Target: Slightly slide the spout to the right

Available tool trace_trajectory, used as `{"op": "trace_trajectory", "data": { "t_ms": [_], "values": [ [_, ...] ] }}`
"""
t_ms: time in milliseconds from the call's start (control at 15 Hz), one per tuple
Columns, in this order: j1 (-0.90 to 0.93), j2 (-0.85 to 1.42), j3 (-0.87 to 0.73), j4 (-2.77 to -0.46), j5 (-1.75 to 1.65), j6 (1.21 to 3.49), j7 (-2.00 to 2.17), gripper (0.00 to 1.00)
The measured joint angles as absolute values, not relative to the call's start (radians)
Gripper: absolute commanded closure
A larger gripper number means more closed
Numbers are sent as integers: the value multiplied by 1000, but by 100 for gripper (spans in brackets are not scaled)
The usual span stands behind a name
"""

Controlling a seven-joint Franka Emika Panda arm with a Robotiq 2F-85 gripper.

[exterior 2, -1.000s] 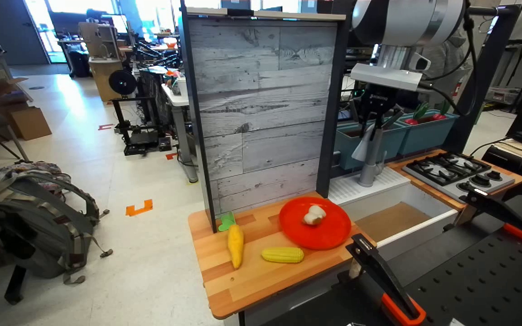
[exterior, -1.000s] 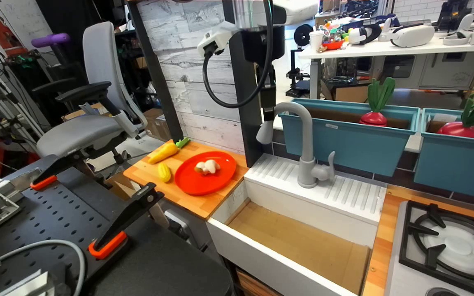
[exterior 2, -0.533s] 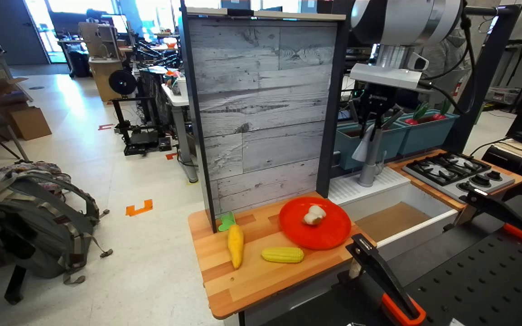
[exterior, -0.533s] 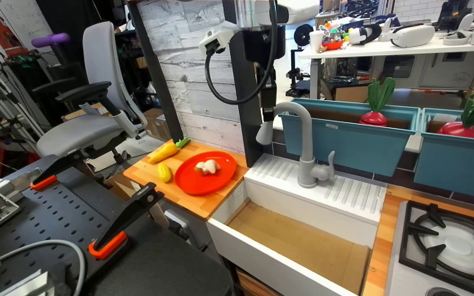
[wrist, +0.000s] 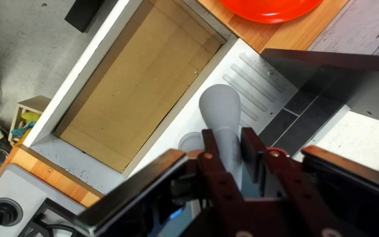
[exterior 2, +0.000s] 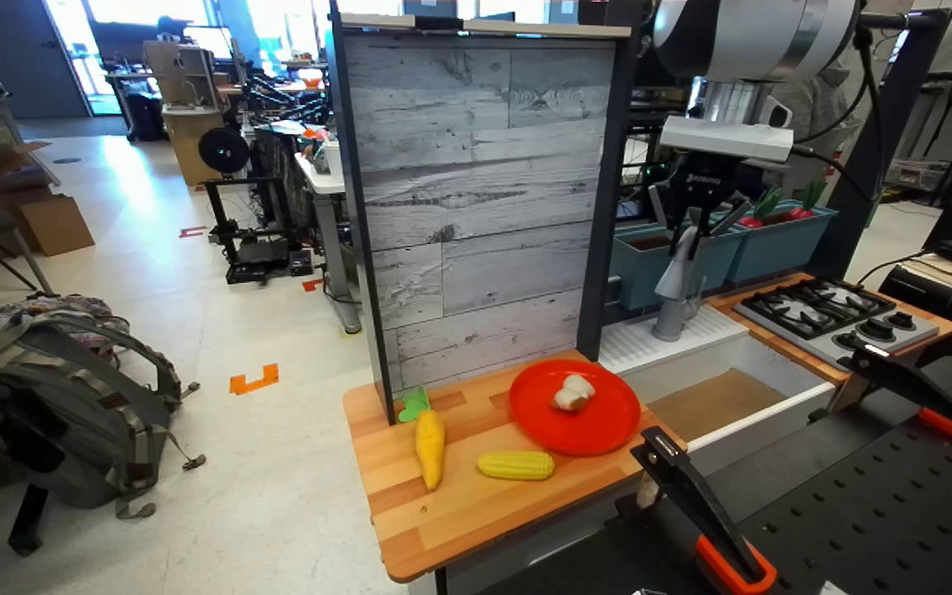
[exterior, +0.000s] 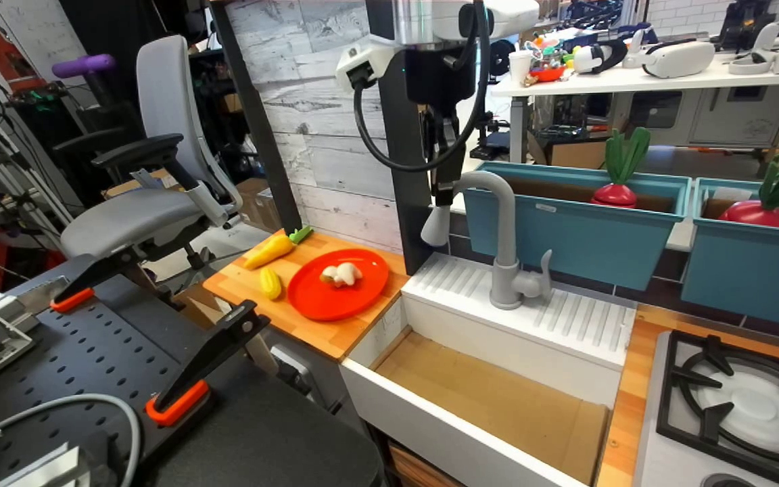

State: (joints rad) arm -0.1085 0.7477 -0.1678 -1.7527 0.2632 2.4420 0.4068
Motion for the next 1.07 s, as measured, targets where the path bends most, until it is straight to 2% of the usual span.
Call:
{"op": "trace_trajectory", "data": {
  "t_ms": [1000,1067],
  "values": [
    [-200,740,-138,-1747,369,2367,296,94],
    [-200,740,-138,-1747,370,2367,296,85]
  ]
}}
